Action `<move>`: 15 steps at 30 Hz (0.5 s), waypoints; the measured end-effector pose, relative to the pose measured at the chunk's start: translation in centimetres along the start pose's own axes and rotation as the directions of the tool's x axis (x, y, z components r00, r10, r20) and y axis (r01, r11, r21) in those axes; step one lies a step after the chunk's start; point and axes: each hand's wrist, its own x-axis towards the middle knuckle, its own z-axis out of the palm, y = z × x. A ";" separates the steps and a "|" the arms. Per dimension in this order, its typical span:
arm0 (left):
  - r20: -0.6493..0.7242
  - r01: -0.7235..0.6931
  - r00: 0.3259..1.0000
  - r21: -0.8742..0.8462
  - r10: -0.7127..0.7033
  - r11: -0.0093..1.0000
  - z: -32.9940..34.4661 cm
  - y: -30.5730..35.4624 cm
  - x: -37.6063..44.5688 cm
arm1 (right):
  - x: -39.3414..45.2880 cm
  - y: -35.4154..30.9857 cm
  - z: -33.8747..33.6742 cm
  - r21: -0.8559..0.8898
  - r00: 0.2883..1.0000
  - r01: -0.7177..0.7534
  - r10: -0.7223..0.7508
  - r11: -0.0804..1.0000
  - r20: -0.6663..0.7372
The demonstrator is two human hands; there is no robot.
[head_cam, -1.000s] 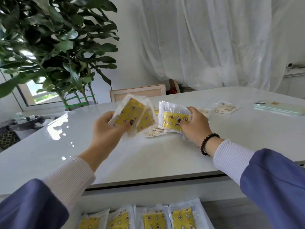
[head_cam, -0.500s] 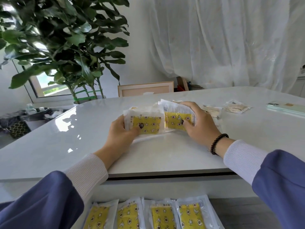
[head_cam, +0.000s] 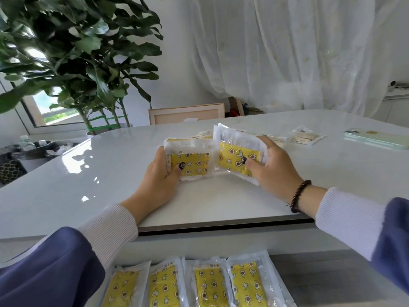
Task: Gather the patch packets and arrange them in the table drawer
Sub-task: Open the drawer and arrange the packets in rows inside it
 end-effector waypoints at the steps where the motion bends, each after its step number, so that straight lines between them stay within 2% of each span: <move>1: -0.005 -0.015 1.000 0.011 0.015 1.000 0.1 0.0 0.0 | -0.8 -0.3 -0.6 0.035 1.000 -0.010 0.010 0.999 -0.001; 5: -0.003 -0.057 0.998 0.057 0.057 0.997 0.3 0.2 -0.3 | -5.2 -0.3 -3.6 0.089 0.989 -0.110 0.101 0.990 0.105; 8: -0.021 -0.082 0.996 0.061 0.084 0.995 0.2 1.0 -1.0 | -8.0 -0.7 -5.6 0.216 0.965 -0.135 0.078 0.967 0.251; 11: -0.113 -0.109 0.988 -0.062 0.101 0.992 -0.2 2.7 -2.9 | -9.1 -0.6 -7.7 0.269 0.906 -0.226 0.100 0.936 0.411; 13: -0.165 -0.090 0.985 -0.239 0.051 0.967 -0.5 4.1 -5.2 | -8.9 0.1 -9.2 0.097 0.803 -0.232 0.134 0.968 0.581; 15: -0.150 -0.067 0.989 -0.386 0.009 0.920 -0.3 5.3 -8.1 | -8.3 1.0 -10.6 -0.173 0.596 -0.123 0.213 0.977 0.774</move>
